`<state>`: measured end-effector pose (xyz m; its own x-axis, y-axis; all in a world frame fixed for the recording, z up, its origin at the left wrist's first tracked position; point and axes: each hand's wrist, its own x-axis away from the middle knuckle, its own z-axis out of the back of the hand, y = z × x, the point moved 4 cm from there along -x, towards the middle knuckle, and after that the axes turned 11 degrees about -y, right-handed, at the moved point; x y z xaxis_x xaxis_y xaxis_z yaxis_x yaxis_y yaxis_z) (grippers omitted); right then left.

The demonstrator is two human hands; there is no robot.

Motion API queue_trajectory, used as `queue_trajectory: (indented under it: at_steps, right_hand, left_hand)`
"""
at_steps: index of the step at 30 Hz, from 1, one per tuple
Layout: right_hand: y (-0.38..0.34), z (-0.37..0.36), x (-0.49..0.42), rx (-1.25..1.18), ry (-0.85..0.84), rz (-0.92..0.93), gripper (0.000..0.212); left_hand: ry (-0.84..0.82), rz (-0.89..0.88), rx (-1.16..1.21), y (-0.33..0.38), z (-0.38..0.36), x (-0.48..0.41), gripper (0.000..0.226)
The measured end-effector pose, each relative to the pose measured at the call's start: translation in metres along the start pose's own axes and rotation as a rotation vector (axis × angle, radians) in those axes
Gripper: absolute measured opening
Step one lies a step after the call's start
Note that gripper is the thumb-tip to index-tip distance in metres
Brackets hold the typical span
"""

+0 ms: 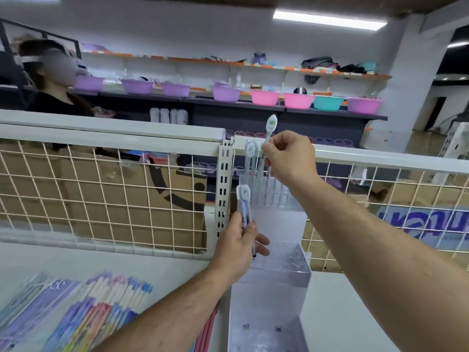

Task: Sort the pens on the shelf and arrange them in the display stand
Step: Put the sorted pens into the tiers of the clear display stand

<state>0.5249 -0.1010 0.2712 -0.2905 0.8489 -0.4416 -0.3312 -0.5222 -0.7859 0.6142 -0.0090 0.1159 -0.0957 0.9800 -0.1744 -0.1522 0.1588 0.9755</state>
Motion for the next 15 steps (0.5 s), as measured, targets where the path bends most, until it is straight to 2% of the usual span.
queue_trajectory:
  at_steps: [4,10,15]
  right_hand:
    - [0.001,-0.006,-0.003,0.011,0.025,-0.014,0.015]
    - [0.016,-0.023,-0.002,0.147,-0.068,-0.079,0.014]
    - [0.020,-0.025,-0.003,0.157,-0.067,-0.094,0.014]
  left_hand:
    - [-0.020,0.002,0.015,0.000,0.002,0.000,0.010]
    - [-0.045,-0.015,0.027,0.002,0.003,0.001,0.011]
    - [-0.058,-0.012,0.019,0.001,0.003,0.001,0.011]
